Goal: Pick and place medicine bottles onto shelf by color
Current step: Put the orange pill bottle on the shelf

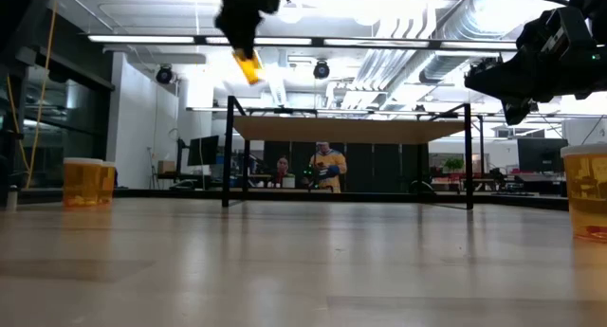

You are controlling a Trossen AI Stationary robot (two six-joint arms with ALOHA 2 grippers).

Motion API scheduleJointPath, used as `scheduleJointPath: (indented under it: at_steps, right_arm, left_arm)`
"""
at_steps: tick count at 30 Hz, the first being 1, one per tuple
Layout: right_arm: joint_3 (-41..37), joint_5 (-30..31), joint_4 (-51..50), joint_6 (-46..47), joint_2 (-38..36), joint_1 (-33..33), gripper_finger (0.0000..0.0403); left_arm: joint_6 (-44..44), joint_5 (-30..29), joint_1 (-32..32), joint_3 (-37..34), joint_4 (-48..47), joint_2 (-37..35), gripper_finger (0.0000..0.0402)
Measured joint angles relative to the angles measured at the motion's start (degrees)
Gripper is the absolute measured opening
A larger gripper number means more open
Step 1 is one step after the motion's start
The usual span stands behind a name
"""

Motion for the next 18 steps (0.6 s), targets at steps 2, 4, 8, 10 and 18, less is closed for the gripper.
scheduleJointPath:
  at_steps: [2,4,8,10,18]
  right_arm:
    - [0.0,0.0,0.0,0.0,-0.01,0.0,0.0]
    - [0.0,0.02,0.0,0.0,0.0,0.0,0.0]
    - [0.0,0.02,0.0,0.0,0.0,0.0,0.0]
    - [-0.01,0.02,0.0,0.0,0.0,0.0,0.0]
    - [0.0,0.0,0.0,0.0,-0.01,0.0,0.0]
  left_arm:
    - [-0.03,-0.01,0.29,1.79,0.0,3.12,0.0205]
    - [0.01,-0.02,0.43,2.7,-0.02,5.6,0.0205]
    - [-0.17,-0.01,0.99,2.81,-0.63,8.91,0.0205]
    - [-0.53,-0.2,1.13,2.81,-0.84,10.09,0.0205]
    - [-0.57,-0.05,1.41,2.83,-0.97,11.08,0.0205]
